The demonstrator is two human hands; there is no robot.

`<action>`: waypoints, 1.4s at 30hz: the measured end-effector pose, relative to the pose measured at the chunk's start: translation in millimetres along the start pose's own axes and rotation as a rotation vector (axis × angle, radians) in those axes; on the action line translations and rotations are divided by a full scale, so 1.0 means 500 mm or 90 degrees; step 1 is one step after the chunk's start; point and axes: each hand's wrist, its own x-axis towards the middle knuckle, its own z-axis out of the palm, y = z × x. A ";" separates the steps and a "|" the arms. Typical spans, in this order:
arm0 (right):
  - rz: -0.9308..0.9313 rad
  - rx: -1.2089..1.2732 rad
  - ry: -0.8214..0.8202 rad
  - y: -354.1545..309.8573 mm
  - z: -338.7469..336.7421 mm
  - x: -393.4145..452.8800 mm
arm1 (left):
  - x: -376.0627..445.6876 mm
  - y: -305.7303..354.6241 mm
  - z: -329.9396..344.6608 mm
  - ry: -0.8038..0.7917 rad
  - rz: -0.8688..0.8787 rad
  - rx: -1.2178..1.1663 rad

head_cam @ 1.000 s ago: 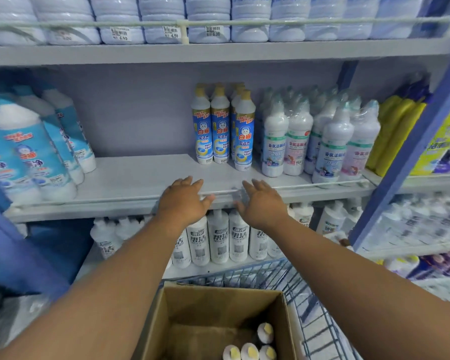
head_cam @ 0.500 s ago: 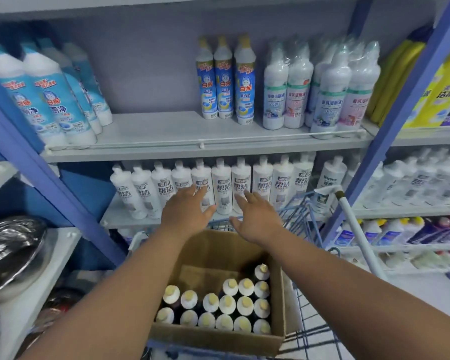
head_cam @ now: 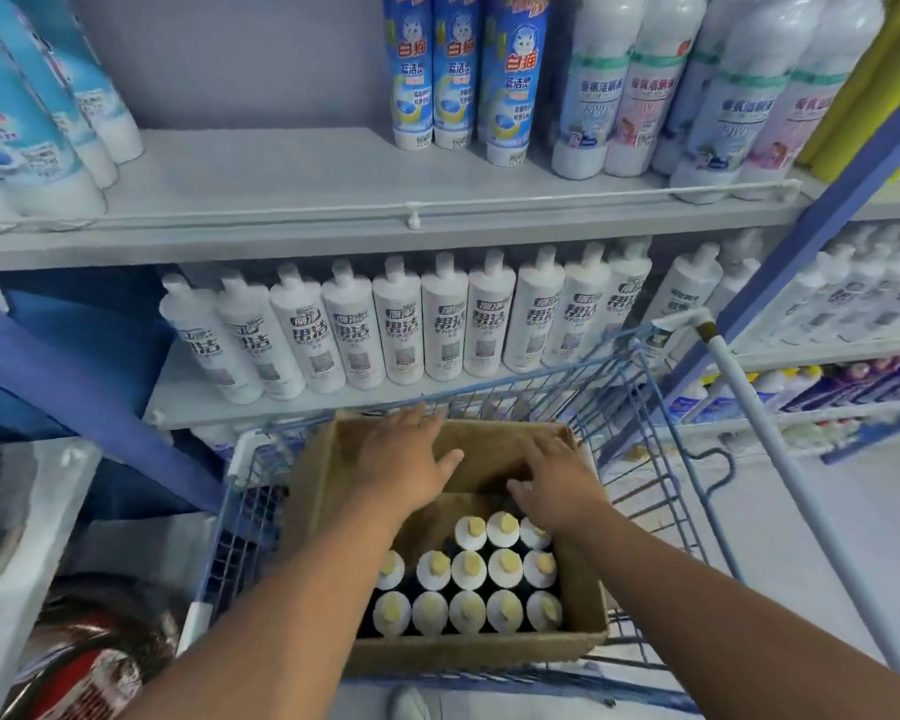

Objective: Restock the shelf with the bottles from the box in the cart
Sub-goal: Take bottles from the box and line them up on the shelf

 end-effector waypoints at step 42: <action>0.100 0.202 -0.065 0.141 0.307 0.240 | 0.126 -0.029 0.506 -0.133 -0.186 -0.452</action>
